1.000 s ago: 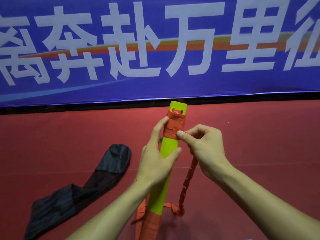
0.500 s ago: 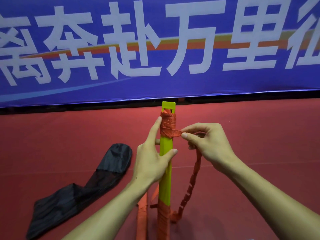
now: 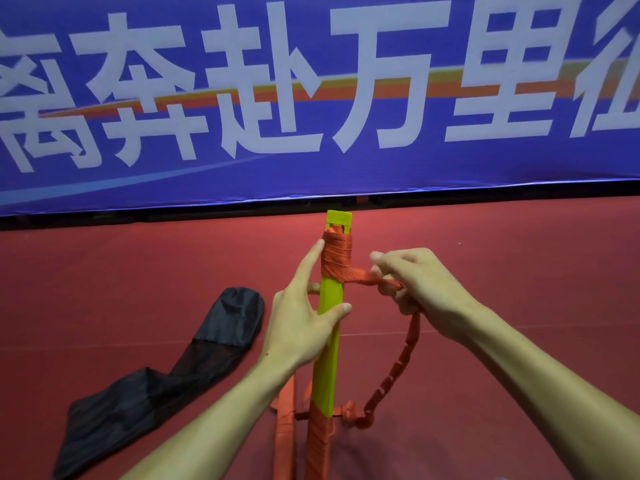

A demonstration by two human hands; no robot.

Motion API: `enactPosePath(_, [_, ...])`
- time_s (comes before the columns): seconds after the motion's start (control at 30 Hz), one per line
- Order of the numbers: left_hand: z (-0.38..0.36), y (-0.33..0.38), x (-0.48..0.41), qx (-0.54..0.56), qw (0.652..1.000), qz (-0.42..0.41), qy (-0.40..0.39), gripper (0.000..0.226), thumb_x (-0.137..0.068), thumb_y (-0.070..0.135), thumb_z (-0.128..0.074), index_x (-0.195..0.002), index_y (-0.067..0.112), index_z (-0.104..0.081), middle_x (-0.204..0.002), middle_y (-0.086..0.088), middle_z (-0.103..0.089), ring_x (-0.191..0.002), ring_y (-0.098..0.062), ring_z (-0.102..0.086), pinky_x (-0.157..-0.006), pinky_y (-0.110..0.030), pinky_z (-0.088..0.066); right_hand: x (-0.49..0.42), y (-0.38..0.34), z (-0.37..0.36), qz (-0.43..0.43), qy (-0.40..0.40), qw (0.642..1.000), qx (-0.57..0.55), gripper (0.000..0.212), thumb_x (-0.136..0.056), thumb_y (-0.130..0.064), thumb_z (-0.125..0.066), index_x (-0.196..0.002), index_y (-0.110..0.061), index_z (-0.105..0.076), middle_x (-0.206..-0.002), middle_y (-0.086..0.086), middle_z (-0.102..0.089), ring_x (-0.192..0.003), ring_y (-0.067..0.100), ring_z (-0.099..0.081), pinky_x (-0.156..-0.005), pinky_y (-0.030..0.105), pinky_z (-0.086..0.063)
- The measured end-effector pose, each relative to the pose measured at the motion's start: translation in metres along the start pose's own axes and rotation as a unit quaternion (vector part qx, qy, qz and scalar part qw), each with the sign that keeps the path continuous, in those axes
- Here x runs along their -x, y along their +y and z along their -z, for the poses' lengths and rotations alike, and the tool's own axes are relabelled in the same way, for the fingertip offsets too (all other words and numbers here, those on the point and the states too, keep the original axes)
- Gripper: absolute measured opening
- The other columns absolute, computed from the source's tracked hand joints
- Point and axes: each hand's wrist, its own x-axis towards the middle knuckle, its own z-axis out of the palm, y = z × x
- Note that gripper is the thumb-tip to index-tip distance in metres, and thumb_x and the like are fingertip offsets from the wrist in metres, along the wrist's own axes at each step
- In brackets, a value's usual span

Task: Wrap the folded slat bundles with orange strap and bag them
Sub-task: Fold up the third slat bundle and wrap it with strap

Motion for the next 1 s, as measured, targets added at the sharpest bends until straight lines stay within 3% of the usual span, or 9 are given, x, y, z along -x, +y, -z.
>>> enactPosePath(0.07, [0.000,-0.001,0.000,-0.001,1.000,-0.008,-0.001,0.101,-0.078,0.016,-0.085,-0.150,0.056,-0.026,-0.096,0.012,-0.071,-0.065,-0.010,-0.070,-0.067,-0.031,-0.061,0.001,0.001,0.003,0.012,0.000,0.995,0.100,0.030,-0.083,-0.031,-0.075,-0.068,-0.010,-0.059,-0.050,-0.003,-0.042,-0.040,0.008,-0.029,-0.043,0.020,-0.023])
enactPosePath(0.13, [-0.001,-0.002,0.000,0.002,1.000,-0.007,-0.003,0.101,-0.078,0.016,-0.085,-0.149,0.057,-0.026,-0.098,0.010,-0.072,-0.069,-0.009,-0.070,-0.068,-0.032,-0.062,0.000,0.003,0.003,0.011,0.018,0.989,0.149,0.035,-0.079,-0.031,-0.080,-0.063,-0.013,-0.055,-0.048,-0.003,-0.043,-0.038,0.007,-0.031,-0.044,0.022,-0.026])
enactPosePath(0.3, [-0.003,-0.002,0.000,0.024,1.000,-0.007,-0.009,0.098,-0.080,0.015,-0.083,-0.146,0.060,-0.028,-0.104,0.009,-0.072,-0.075,-0.008,-0.070,-0.071,-0.036,-0.062,0.000,0.004,0.005,0.060,0.080,0.965,0.244,0.046,-0.077,-0.042,-0.079,-0.060,-0.012,-0.049,-0.047,-0.005,-0.045,-0.044,0.010,-0.036,-0.049,0.026,-0.030])
enactPosePath(0.43, [-0.005,-0.001,0.001,0.060,0.998,-0.004,-0.028,0.091,-0.088,0.013,-0.074,-0.143,0.067,-0.025,-0.111,0.008,-0.070,-0.090,-0.025,-0.069,-0.075,-0.047,-0.061,0.000,0.004,0.004,0.109,0.091,0.950,0.277,0.049,-0.080,-0.048,-0.073,-0.058,-0.008,-0.055,-0.056,0.009,-0.061,-0.051,0.017,-0.046,-0.052,0.029,-0.036])
enactPosePath(0.53, [-0.006,0.001,0.002,0.111,0.993,0.008,-0.050,0.087,-0.093,0.009,-0.067,-0.137,0.072,-0.024,-0.111,0.000,-0.069,-0.086,-0.029,-0.070,-0.072,-0.042,-0.058,0.000,0.004,0.004,0.123,0.076,0.962,0.230,0.042,-0.081,-0.041,-0.075,-0.056,-0.012,-0.059,-0.047,-0.002,-0.057,-0.043,0.005,-0.041,-0.046,0.021,-0.033])
enactPosePath(0.63, [-0.003,0.003,0.003,0.162,0.984,0.002,-0.071,0.084,-0.096,0.004,-0.061,-0.135,0.070,-0.028,-0.103,0.002,-0.070,-0.077,-0.022,-0.070,-0.070,-0.034,-0.054,-0.001,0.006,0.006,0.099,0.046,0.982,0.155,0.033,-0.083,-0.031,-0.075,-0.059,-0.015,-0.060,-0.046,-0.008,-0.055,-0.040,0.003,-0.039,-0.047,0.021,-0.032])
enactPosePath(0.77, [-0.003,0.009,0.011,0.239,0.960,0.000,-0.149,0.077,-0.100,-0.004,-0.050,-0.140,0.057,-0.026,-0.114,-0.012,-0.067,-0.088,-0.028,-0.069,-0.070,-0.023,-0.054,-0.003,0.009,0.008,0.093,0.044,0.991,0.092,0.033,-0.082,-0.026,-0.077,-0.058,-0.015,-0.057,-0.046,-0.006,-0.053,-0.039,0.006,-0.038,-0.043,0.018,-0.030])
enactPosePath(1.0, [-0.008,0.014,0.012,0.250,0.957,-0.006,-0.144,0.065,-0.103,-0.007,-0.038,-0.135,0.049,-0.029,-0.104,-0.010,-0.073,-0.082,-0.033,-0.074,-0.080,-0.048,-0.060,0.000,0.004,0.004,0.108,0.039,0.993,0.036,0.032,-0.083,-0.019,-0.076,-0.059,-0.011,-0.057,-0.043,-0.006,-0.048,-0.040,0.010,-0.037,-0.041,0.017,-0.030])
